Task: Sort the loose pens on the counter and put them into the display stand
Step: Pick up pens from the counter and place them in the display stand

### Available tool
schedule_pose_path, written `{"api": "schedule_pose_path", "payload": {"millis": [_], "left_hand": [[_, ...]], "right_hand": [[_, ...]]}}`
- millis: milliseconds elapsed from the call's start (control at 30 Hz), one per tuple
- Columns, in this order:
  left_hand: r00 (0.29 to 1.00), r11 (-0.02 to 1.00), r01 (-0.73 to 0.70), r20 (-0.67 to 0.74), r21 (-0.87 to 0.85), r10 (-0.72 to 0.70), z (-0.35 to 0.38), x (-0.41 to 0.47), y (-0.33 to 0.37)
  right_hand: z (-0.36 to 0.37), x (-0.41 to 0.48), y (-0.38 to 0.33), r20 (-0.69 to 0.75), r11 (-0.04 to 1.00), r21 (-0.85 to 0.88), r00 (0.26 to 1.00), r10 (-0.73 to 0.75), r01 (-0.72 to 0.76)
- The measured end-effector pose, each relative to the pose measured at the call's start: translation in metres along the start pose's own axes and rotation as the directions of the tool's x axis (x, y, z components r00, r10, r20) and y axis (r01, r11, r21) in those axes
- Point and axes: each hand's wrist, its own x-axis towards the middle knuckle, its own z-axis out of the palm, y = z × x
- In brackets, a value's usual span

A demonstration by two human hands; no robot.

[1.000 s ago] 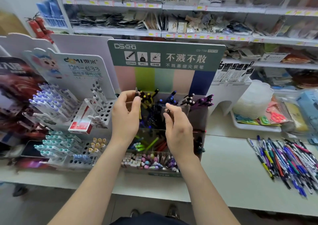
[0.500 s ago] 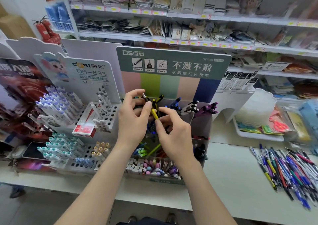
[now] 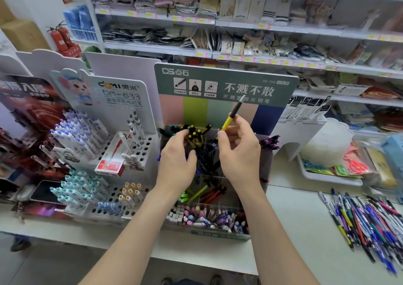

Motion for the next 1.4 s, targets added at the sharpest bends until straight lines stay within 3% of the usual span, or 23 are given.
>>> {"api": "schedule_pose_path", "payload": {"millis": [133, 233, 367, 433, 500, 633, 833, 933, 1000, 1100, 1167, 1267, 1400], "left_hand": [[0.994, 0.998, -0.055, 0.098, 0.043, 0.051, -0.003, 0.005, 0.001], [0.999, 0.999, -0.028, 0.027, 0.032, 0.028, -0.005, 0.010, -0.002], [0.999, 0.999, 0.032, -0.041, -0.042, -0.034, -0.007, 0.013, -0.001], [0.999, 0.999, 0.019, -0.038, -0.046, -0.021, -0.006, 0.013, -0.001], [0.999, 0.999, 0.006, -0.048, -0.041, -0.008, -0.005, 0.014, -0.003], [0.997, 1.000, -0.026, -0.074, -0.006, 0.026, -0.005, 0.021, -0.005], [0.987, 0.990, -0.087, -0.123, 0.111, 0.100, -0.011, 0.037, -0.003], [0.982, 0.962, -0.073, -0.149, 0.262, 0.115, -0.014, 0.040, -0.002], [0.980, 0.945, -0.061, -0.158, 0.322, 0.118, -0.014, 0.041, -0.003], [0.982, 0.941, -0.046, -0.158, 0.335, 0.105, -0.014, 0.042, -0.005], [0.984, 0.944, -0.045, -0.146, 0.328, 0.097, -0.014, 0.042, -0.006], [0.988, 0.950, -0.036, -0.130, 0.311, 0.080, -0.015, 0.040, -0.008], [0.992, 0.949, -0.049, -0.099, 0.310, 0.083, -0.015, 0.035, -0.010]], "right_hand": [[0.005, 0.010, -0.012, -0.007, 0.989, -0.033, 0.989, -0.147, 0.147], [0.015, 0.022, -0.006, 0.118, 0.960, -0.158, 0.970, -0.213, 0.230], [0.023, 0.033, 0.013, 0.356, 0.818, -0.499, 0.928, -0.108, 0.287], [0.024, 0.034, 0.015, 0.414, 0.767, -0.574, 0.910, -0.030, 0.286], [0.026, 0.031, 0.015, 0.419, 0.782, -0.548, 0.907, -0.050, 0.296], [0.030, 0.028, 0.020, 0.257, 0.894, -0.321, 0.937, -0.236, 0.313], [0.029, 0.032, 0.016, 0.366, 0.773, -0.481, 0.896, -0.251, 0.413], [0.027, 0.036, 0.006, 0.220, 0.918, -0.192, 0.927, -0.304, 0.346], [0.025, 0.036, -0.008, 0.143, 0.932, -0.060, 0.927, -0.347, 0.358], [0.020, 0.040, -0.021, 0.172, 0.880, -0.185, 0.896, -0.409, 0.437], [0.015, 0.045, -0.028, 0.222, 0.846, -0.366, 0.919, -0.325, 0.387], [0.010, 0.048, -0.036, 0.326, 0.774, -0.587, 0.944, -0.044, 0.238], [0.015, 0.050, -0.038, 0.466, 0.580, -0.742, 0.881, 0.085, 0.337]]}}
